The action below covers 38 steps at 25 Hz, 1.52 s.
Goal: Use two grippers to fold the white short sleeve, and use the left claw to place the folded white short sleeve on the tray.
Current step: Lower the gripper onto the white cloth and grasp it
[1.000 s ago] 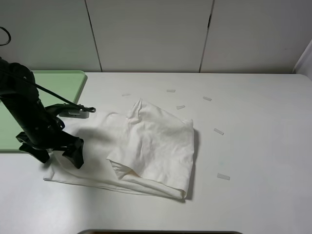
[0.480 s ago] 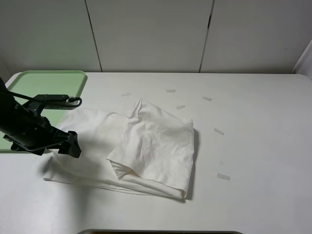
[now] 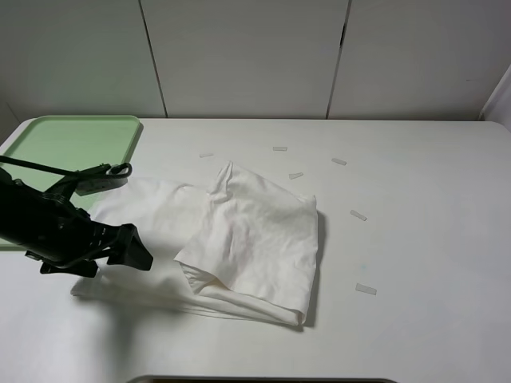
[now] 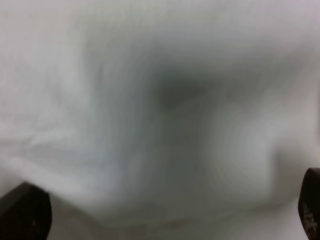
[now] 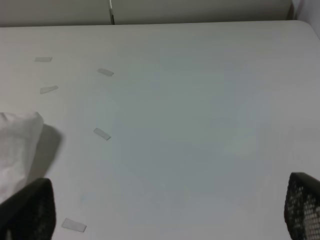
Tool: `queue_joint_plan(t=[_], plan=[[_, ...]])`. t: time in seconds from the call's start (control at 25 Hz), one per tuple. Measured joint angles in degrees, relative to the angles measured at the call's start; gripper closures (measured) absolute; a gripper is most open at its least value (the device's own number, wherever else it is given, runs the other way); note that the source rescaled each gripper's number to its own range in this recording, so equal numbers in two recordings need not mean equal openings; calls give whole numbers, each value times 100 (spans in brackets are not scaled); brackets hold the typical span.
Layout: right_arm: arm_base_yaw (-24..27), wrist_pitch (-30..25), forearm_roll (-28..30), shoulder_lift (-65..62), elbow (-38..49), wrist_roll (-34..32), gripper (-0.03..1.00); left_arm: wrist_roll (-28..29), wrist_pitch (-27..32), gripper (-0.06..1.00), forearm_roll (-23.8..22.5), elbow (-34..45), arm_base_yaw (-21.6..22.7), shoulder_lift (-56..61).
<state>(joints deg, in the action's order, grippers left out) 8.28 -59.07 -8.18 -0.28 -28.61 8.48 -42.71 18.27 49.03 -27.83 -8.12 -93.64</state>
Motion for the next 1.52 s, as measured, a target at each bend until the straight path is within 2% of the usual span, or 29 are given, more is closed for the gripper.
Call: queue_joint_plan(t=[0.12,0.24,0.6,0.84,1.0,1.2,1.52], plan=[[0,0,0,0,0,0,-3,-415,168,-5,454,15,274,0],[0,0,0,0,0,0,-3,-504,341,-5,532,15,565,0],[0,0,0,0,0,0,-3,-509,675,-4,462,15,1090,9],[0,0,0,0,0,0,-3,-214,825,-4,174,15,1416,9],[0,0,0,0,0,0,-3,-133,626,-4,109,15,1565,9],[0,0,0,0,0,0,-3,-108,45,-4,98,15,1565,9],[0,0,0,0,0,0,-3,-95,-54,-4,103,15,1565,-2]])
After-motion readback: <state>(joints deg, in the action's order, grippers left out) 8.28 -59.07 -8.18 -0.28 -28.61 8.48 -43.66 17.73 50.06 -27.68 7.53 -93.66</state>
